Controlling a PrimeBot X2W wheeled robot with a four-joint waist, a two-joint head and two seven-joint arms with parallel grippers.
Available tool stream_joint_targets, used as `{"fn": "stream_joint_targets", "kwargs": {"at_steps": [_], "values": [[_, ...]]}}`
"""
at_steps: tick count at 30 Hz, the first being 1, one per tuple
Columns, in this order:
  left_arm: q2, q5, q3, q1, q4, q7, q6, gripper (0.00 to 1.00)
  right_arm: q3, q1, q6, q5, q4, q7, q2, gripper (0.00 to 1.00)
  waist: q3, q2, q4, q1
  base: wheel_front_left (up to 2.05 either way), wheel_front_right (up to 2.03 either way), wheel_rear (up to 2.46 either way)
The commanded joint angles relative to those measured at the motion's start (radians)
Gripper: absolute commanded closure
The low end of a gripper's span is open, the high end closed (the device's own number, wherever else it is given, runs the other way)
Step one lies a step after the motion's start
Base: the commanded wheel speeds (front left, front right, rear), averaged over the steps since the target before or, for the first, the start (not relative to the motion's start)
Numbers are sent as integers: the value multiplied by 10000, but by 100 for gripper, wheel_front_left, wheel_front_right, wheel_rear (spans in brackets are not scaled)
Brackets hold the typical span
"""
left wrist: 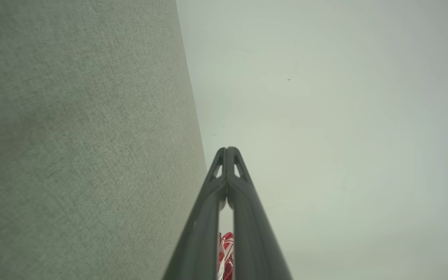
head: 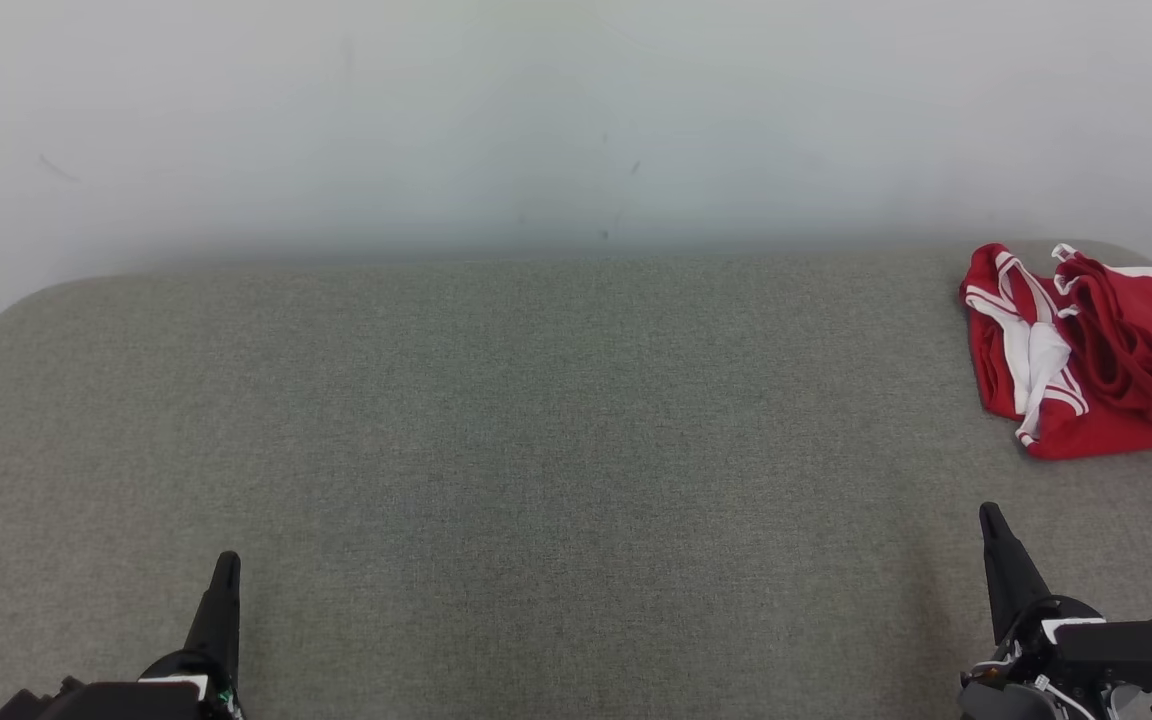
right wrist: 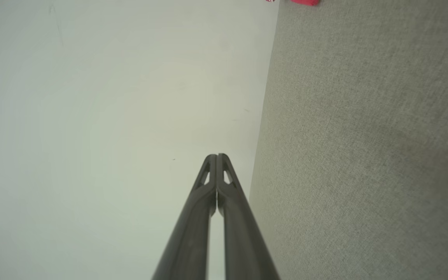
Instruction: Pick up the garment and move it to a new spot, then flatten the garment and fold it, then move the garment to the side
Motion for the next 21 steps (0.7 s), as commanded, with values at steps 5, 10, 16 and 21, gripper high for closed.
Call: {"fn": "stream_joint_targets", "kwargs": {"at_steps": [5,10,16,21], "values": [[-23,-488,61,-148,27,152,-28,100,-87,-102,-21,444,26,136,42,100,8,0,1,0,0,0,0],[-23,-525,65,-156,30,151,-28,100,-98,-115,-21,464,27,150,51,100,9,0,1,0,0,0,0],[-25,-521,70,-155,30,155,-28,100,-106,-115,-21,447,27,158,57,100,9,0,1,0,0,0,0],[-24,-518,70,-154,30,158,-28,100,-119,-116,-21,434,28,165,64,100,9,0,1,0,0,0,0]]}}
